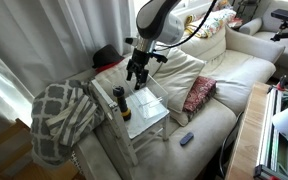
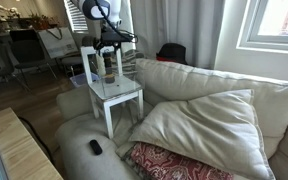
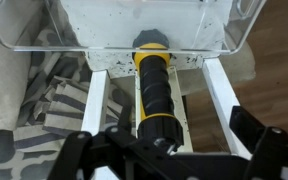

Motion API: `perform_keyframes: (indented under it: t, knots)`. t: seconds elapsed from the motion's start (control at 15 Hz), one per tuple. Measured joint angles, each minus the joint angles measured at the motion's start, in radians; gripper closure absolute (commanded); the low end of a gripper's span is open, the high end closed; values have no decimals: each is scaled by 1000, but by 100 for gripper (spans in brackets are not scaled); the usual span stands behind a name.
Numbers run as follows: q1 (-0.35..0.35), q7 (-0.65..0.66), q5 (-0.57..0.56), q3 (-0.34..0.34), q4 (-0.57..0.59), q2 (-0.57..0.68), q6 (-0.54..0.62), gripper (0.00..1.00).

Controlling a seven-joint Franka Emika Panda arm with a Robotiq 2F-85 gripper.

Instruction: Put the chair, then place the torch in it

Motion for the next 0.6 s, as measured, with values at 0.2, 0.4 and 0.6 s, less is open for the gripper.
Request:
perform_keyframes:
  t: [0.2,0.4,0.6]
  knots:
    - [-11,-63,71,25,64,80,3,0]
    - [-30,-127,137,56,109,143,3,0]
    - [-44,-183,200,79,143,191,3,0]
